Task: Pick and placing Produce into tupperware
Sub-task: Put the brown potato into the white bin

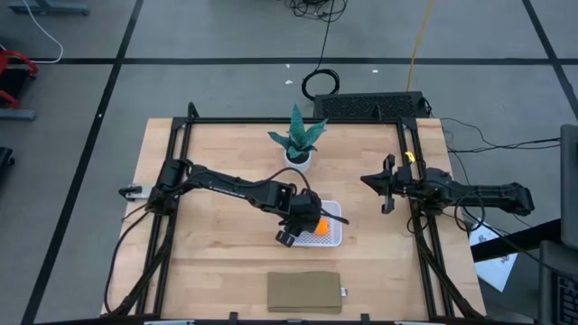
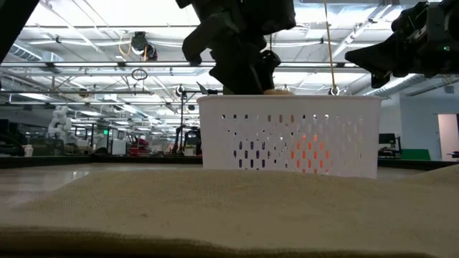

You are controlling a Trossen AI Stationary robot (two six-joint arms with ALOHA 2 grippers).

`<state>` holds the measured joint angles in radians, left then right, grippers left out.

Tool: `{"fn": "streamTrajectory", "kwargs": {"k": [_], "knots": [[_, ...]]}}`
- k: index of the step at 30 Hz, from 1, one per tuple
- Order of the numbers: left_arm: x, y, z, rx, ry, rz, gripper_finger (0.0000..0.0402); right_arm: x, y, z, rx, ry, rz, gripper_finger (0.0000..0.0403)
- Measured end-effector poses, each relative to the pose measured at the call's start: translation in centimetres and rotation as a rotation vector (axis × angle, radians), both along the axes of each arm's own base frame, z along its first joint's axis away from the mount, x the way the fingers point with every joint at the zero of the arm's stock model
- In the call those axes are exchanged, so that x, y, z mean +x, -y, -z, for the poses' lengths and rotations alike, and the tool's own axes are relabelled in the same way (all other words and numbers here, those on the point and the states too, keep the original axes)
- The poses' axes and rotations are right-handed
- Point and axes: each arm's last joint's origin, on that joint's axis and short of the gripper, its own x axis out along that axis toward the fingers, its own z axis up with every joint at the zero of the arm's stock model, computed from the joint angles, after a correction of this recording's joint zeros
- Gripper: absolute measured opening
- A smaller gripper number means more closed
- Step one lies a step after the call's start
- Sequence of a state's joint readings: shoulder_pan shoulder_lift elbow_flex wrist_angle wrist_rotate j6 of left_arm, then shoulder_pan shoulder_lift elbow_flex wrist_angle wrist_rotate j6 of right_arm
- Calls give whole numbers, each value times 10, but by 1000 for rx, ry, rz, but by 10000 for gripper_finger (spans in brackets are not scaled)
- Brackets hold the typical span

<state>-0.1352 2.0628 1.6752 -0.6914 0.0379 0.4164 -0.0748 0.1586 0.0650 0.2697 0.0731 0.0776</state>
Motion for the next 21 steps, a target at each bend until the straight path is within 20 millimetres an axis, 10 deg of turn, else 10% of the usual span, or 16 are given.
{"fn": "streamTrajectory", "kwargs": {"k": [21], "knots": [[5, 1, 30, -13, -92, 45, 179, 1, 0, 1, 1, -9, 0, 0]]}}
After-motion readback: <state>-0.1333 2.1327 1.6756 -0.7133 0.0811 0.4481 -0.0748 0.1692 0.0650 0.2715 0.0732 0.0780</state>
